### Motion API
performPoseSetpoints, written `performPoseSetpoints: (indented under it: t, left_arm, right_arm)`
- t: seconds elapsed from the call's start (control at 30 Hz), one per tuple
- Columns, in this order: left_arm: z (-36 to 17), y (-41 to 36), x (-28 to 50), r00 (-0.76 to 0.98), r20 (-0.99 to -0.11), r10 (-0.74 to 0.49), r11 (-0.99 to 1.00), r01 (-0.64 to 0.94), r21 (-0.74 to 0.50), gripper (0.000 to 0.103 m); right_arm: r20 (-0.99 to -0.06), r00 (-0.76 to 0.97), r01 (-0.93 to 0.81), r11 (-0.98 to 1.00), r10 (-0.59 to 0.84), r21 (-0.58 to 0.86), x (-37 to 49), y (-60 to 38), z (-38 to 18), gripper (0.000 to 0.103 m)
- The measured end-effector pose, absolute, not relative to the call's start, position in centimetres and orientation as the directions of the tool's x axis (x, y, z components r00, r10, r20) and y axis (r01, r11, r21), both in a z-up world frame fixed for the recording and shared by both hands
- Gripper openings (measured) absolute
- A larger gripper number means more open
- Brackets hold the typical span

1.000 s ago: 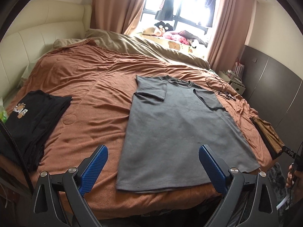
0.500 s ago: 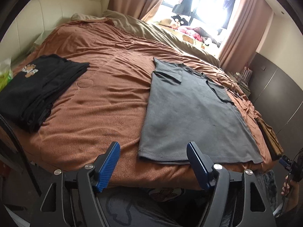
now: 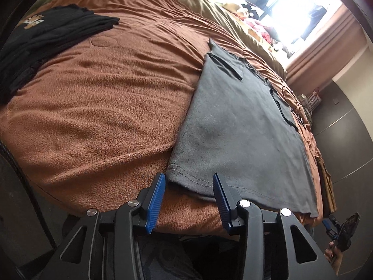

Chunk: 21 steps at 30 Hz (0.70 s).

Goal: Fold small clothes
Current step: 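Slide both grippers under the hem of the grey t-shirt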

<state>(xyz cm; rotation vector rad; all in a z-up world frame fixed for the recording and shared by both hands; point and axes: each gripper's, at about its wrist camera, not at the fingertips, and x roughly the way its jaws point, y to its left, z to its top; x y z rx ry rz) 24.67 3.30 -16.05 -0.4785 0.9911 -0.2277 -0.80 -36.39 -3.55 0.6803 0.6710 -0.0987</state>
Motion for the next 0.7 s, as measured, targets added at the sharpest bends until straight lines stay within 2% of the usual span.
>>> performPoseSetpoints:
  t: [0.07,0.4,0.53,0.7]
  left_arm:
    - [-16.2,2.9,25.1,0.529,-0.767,-0.363,0.890,-0.047,-0.453,0.045]
    - [-17.5,2.3,25.7,0.507,-0.795,-0.334,0.888,-0.113,-0.446,0.045]
    - [-17.9,2.8,25.5,0.508,-0.775,-0.376,0.851,-0.141,-0.505,0.045]
    - [-18.3,3.1,24.9,0.510,-0.734,-0.449,0.796,-0.146,-0.587,0.045]
  right_arm:
    - [-0.605,0.785,0.304,0.769,0.132,0.562,-0.2,-36.8,-3.9,0.065]
    - [-0.624,0.767,0.356,0.710,0.150,0.608,2.4,-37.9,-5.9,0.065]
    - [-0.617,0.766,0.364,0.670,0.179,0.647,2.8,-37.8,-6.7,0.065]
    - [-0.559,0.796,0.344,0.586,0.233,0.734,2.6,-37.8,-7.4,0.062]
